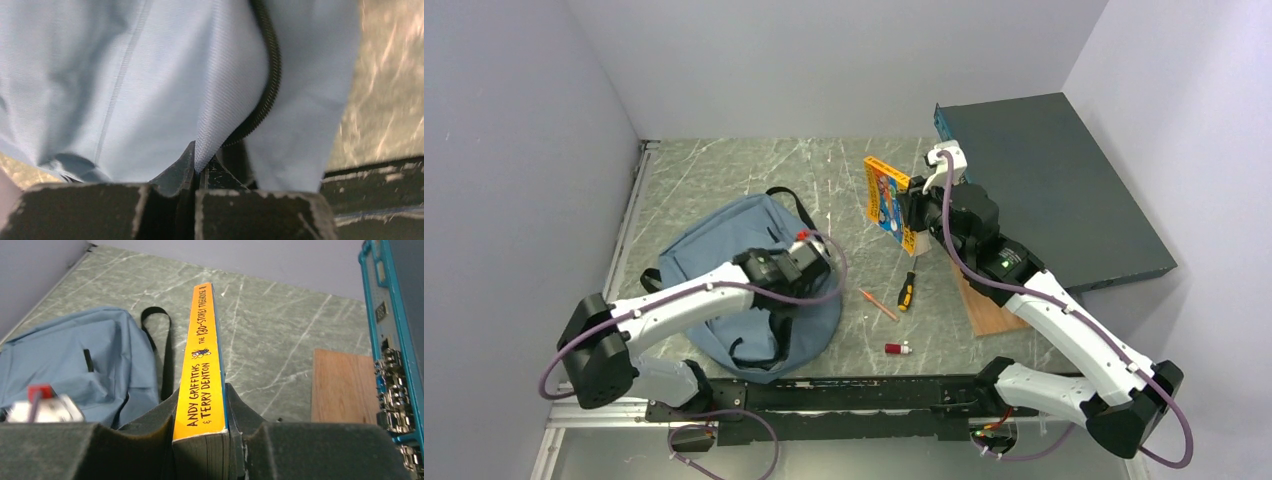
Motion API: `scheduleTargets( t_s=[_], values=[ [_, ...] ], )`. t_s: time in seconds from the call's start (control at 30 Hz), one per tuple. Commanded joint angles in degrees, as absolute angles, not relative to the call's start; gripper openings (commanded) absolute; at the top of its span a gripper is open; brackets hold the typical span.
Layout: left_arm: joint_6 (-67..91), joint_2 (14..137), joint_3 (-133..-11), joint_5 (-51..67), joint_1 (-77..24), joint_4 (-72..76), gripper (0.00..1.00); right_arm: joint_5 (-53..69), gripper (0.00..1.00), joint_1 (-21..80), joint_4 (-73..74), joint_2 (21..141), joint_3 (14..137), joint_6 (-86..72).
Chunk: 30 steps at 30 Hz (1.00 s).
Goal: Pack the student bag
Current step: Place the book in the student bag.
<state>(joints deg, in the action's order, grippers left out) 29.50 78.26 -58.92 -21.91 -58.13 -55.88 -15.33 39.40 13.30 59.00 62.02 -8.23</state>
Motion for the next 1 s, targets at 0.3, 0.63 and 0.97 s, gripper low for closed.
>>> scheduleTargets(
  t_s=[0.3,0.63,0.97],
  values=[
    [12.17,77.17,-75.10,-2.03,-28.10,-39.36,0.00,-8.90,0.00,39.10,14.19,61.93,63.37,-24.29],
    [4.12,73.06,-74.56,5.07,-26.00,-41.04,0.00,13.04,0.00,39.11,22.53,64.05,69.31,-37.42],
    [0.74,60.63,-68.19,9.25,-25.97,-32.75,0.00,18.27,0.00,41.38,0.65,71.66,61.84,-55.98]
  ],
)
